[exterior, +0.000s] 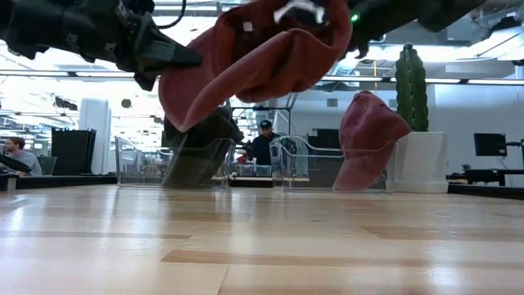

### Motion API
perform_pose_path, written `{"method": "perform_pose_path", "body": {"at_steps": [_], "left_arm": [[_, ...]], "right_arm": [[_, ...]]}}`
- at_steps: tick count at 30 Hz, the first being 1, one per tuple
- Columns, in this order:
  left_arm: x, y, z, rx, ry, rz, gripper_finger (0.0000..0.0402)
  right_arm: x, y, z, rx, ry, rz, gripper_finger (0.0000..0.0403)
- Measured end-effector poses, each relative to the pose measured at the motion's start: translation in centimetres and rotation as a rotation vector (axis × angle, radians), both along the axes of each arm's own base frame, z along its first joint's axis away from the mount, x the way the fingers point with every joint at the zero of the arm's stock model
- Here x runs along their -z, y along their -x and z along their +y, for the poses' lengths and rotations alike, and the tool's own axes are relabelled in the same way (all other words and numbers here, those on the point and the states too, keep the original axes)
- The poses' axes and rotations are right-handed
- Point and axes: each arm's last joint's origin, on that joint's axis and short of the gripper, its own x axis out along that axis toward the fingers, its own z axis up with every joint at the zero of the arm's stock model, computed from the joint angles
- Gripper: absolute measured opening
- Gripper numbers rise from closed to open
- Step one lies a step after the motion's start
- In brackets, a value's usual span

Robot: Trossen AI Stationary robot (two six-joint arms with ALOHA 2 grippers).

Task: Pick & Place hat
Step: Put the red cap into the right transparent bin

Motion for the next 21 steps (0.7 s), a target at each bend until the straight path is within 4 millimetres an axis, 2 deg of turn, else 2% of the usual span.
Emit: {"method": "perform_pose_path", "body": {"at_steps": [6,13,16,21], "left_arm": [[0.7,-0.8,0.3,-0.030,0.019,0.013,0.0015],[1.2,-2.0,-0.1,-0.014,0.009,0.052,0.0015],[1.3,-2.1,-0.2,0.011,0.011,0.059,0.0015],[1.2,-2.1,-0.6,0.072,0.022,0.058,0.0015]], "right_arm": [[2.9,-3.9,-0.4,0.040,0.056,0.126,0.0000],[4.1,-7.9,-1.0,0.310,0.267,0.390,0.0000],[4.1,-8.2,-1.0,0.379,0.322,0.474,0.0000],[3.6,-7.6,-1.3,0.494,0.364,0.568,0.0000]]}}
